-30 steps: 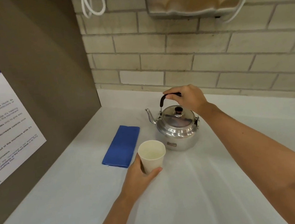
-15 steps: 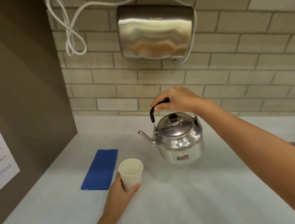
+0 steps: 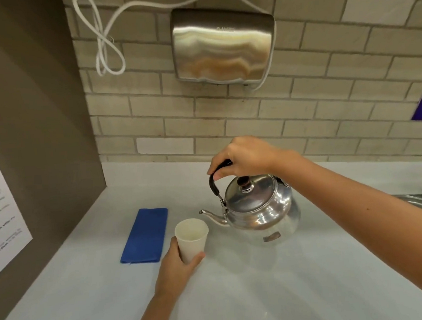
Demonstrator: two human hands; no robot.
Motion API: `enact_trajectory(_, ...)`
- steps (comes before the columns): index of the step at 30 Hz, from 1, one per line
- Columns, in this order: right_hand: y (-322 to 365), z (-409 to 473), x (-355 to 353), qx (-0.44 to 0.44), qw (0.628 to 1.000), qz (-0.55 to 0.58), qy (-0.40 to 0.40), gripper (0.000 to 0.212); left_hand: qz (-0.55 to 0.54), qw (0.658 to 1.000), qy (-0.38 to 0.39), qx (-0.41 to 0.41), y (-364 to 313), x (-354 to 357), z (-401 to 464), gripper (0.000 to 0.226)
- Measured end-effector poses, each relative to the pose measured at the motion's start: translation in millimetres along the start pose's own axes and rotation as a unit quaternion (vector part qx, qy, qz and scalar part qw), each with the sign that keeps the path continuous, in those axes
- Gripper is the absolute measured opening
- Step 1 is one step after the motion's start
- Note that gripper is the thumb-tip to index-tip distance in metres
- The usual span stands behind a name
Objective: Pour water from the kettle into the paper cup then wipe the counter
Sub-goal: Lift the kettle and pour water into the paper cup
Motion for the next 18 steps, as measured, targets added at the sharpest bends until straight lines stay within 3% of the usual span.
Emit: enact_trajectory(18, 34.7, 17.6, -3.3, -0.063, 0.982, -0.153, 0.091, 0.023, -0.019, 1.000, 0.003, 0.010, 2.2, 0.7, 2.4, 0.073)
Point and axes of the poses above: each hand's wrist, its own z-axis towards the middle knuckle, its own x-axis out of the palm, y = z × x, the point moved 4 cm from there along z, towards the middle knuckle, and after that the axes turned 1 degree about z, right-handed, at the moved point
